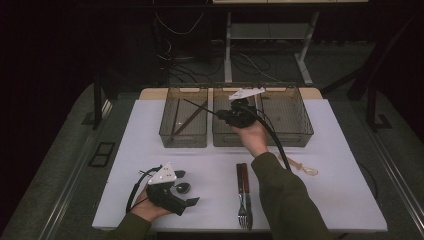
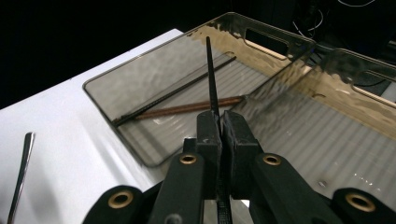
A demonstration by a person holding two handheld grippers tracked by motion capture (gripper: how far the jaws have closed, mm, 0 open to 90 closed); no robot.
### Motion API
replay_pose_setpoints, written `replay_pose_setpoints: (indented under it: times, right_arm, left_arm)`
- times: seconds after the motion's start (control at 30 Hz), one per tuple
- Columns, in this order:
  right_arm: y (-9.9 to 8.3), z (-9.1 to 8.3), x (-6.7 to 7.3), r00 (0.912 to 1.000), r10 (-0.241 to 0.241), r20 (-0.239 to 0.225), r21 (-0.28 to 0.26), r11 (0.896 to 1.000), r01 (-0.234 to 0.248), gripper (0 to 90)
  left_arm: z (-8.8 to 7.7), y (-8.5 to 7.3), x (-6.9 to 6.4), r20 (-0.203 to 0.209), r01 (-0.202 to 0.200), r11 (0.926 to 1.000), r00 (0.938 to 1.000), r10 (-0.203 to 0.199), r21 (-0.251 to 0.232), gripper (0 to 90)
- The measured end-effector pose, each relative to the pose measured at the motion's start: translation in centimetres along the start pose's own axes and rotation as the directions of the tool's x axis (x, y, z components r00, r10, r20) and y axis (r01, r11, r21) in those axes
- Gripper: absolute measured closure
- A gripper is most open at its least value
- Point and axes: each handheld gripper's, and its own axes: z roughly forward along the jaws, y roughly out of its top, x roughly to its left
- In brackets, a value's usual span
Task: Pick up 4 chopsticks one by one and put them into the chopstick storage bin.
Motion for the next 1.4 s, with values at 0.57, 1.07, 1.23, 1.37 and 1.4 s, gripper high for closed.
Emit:
replay_pose_setpoints:
  times: [0.57, 1.07, 1.23, 1.37, 1.4]
  right_arm:
    - [2.4, 7.7, 1.8, 0.9987, 0.019, 0.048, 0.087, 0.996, -0.023, 85.7]
    - [3.2, 10.3, 2.4, 0.996, 0.022, 0.087, 0.113, 0.993, -0.031, 73.4]
    - [3.2, 9.9, 2.1, 0.9971, 0.018, 0.073, 0.126, 0.992, -0.027, 63.4]
    - [3.3, 9.0, 1.8, 0.9982, 0.016, 0.057, 0.125, 0.992, -0.023, 55.2]
    - [3.3, 8.8, 1.7, 0.9987, 0.015, 0.049, 0.122, 0.992, -0.021, 52.8]
  left_arm:
    - [0.2, 0.0, -0.1, 0.013, -0.029, 0.9995, 0.9995, 0.029, 0.013, 0.0]
    - [0.2, 0.1, 0.0, 0.022, -0.029, 0.9995, 0.9993, 0.029, 0.013, 0.0]
    - [0.2, 0.1, 0.0, 0.02, -0.033, 0.9994, 0.9993, 0.033, 0.014, 0.0]
    - [0.2, 0.0, 0.1, 0.015, -0.031, 0.9994, 0.9994, 0.031, 0.013, 0.0]
    - [0.1, 0.0, 0.1, 0.015, -0.031, 0.9994, 0.9994, 0.031, 0.014, 0.0]
